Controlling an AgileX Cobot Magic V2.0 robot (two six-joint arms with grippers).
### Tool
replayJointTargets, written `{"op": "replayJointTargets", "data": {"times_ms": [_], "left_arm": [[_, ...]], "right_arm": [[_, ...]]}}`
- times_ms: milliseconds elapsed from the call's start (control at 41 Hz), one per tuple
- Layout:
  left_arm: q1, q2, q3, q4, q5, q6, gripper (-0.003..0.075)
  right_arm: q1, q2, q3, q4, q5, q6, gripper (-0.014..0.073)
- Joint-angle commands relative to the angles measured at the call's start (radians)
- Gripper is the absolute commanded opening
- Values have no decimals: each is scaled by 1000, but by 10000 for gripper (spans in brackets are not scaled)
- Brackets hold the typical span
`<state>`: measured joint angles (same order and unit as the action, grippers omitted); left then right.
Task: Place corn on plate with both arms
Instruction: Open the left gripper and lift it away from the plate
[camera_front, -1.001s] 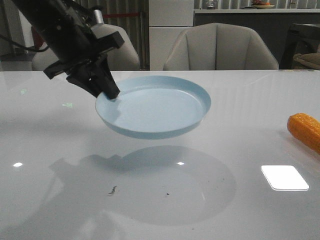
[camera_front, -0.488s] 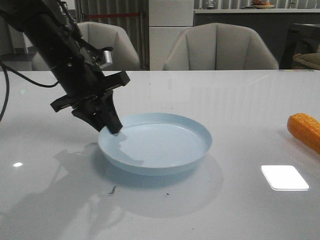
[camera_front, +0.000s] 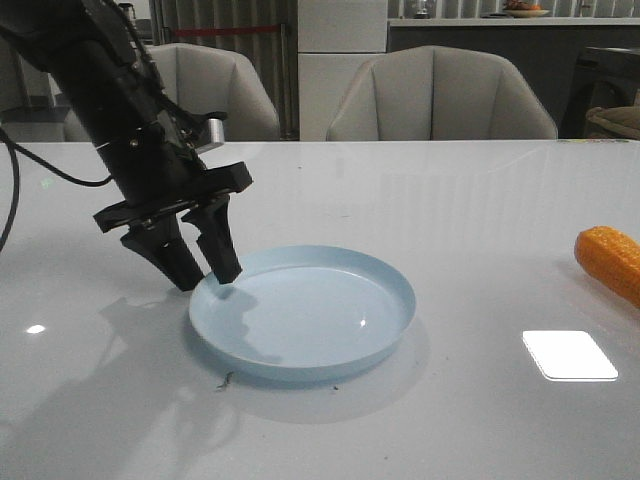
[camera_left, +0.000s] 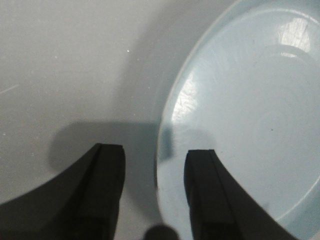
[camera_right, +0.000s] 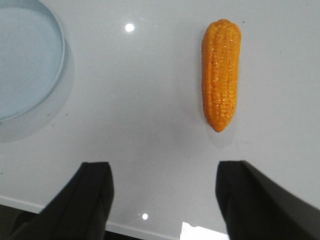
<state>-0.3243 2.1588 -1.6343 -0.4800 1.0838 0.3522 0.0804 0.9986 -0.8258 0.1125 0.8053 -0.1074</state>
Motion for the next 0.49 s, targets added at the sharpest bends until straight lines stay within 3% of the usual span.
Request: {"op": "replayJointTargets", "data": {"times_ms": [0, 220, 464], "left_arm": [[-10, -58, -58, -33, 18, 0, 379], [-10, -70, -216, -15, 67, 0, 379], [-10, -140, -367, 140, 105, 0, 379]], "right_arm": [[-2, -8, -34, -2, -43, 2, 543], [-2, -8, -34, -2, -26, 2, 543], [-2, -8, -34, -2, -13, 2, 543]]}}
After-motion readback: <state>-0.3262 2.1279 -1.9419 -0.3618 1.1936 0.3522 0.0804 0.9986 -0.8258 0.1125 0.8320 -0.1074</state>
